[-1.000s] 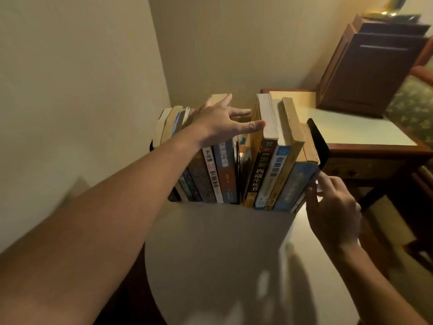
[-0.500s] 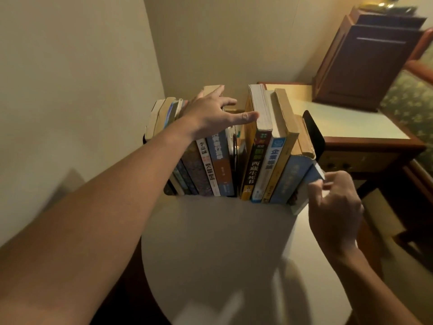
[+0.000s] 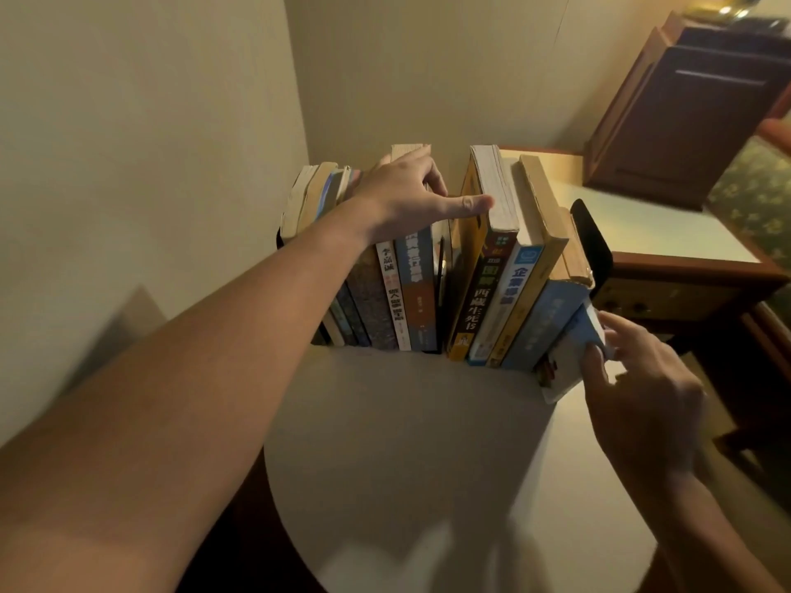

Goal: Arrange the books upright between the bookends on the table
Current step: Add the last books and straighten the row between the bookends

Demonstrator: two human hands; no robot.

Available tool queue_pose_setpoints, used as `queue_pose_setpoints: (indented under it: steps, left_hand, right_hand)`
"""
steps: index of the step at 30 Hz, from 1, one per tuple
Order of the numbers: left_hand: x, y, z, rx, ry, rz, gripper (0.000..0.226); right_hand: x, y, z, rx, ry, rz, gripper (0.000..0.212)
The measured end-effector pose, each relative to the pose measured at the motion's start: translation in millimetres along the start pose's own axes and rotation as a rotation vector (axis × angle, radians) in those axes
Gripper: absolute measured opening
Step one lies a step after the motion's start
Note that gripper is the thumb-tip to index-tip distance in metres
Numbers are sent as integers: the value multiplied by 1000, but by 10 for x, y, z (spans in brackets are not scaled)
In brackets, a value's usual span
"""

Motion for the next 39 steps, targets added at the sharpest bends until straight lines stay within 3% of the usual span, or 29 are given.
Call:
queue_pose_setpoints:
  steps: [9,13,18,24,33,39]
  left_hand:
    - [19,17,40,-38,32,9,105]
    - [23,22,50,-45,37,14,108]
    - [40,29,32,-61,35,23,102]
    - [59,34,14,-75,40,31,96]
    - [38,27,35,-84,54,21,101]
    - [33,30,18,-87,61,30,98]
  right_hand:
    - [-45,72,26,8,20,106,38]
    - [105,121,137,-4,52,58,39]
    - [244,110,142,42,60,215,55]
    - [505,419,474,-21,191,225,48]
    - [452,493,1281,-162,341,-100,40]
    - [307,301,1385,-173,351,-189,41]
Point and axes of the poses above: each hand's wrist, its own x-axis away from the middle knuckle, its own y-axis out of the back of the hand, z = x × y, the point moved 2 cm from there along -x, towards the middle knuckle, and after that the axes turned 13 degrees about z, right-handed, at the moved point
